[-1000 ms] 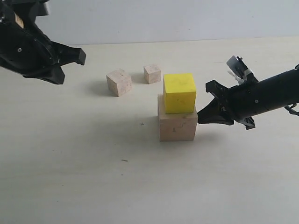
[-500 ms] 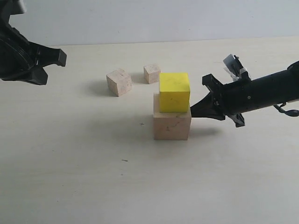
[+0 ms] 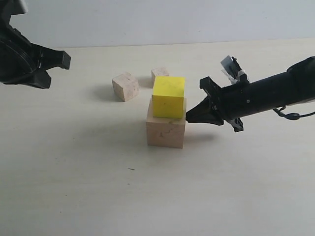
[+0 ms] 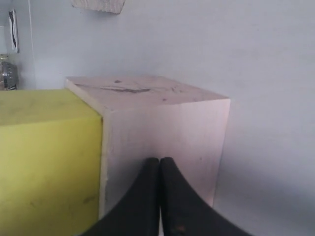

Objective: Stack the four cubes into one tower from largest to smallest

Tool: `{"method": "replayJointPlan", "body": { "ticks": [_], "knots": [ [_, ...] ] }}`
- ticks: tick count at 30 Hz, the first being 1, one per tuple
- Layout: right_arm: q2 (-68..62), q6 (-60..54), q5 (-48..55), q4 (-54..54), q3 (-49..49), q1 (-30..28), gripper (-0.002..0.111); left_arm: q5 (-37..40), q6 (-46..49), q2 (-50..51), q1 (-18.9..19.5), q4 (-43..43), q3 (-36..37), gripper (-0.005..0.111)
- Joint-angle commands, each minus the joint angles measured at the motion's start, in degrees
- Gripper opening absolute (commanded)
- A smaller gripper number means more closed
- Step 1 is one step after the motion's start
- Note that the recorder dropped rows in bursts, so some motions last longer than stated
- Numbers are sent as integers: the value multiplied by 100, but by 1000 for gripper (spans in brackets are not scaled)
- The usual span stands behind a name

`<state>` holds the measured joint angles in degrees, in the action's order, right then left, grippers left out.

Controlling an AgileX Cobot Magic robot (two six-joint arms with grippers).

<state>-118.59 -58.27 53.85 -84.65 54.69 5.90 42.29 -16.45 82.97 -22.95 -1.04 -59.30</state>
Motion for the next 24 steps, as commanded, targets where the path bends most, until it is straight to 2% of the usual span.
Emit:
{"method": "replayJointPlan", "body": {
  "ticks": [1,13,24],
  "knots": [
    [-27,-68,-68,-73,64,11,0,-48,-31,-51,13,-41,16,2],
    [-27,309,-102,265,571,11,0,-156,16,-51,13,-41,16,2],
    [-27,455,-195,111,571,11,0,-254,131,-51,13,-41,16,2]
  ]
}}
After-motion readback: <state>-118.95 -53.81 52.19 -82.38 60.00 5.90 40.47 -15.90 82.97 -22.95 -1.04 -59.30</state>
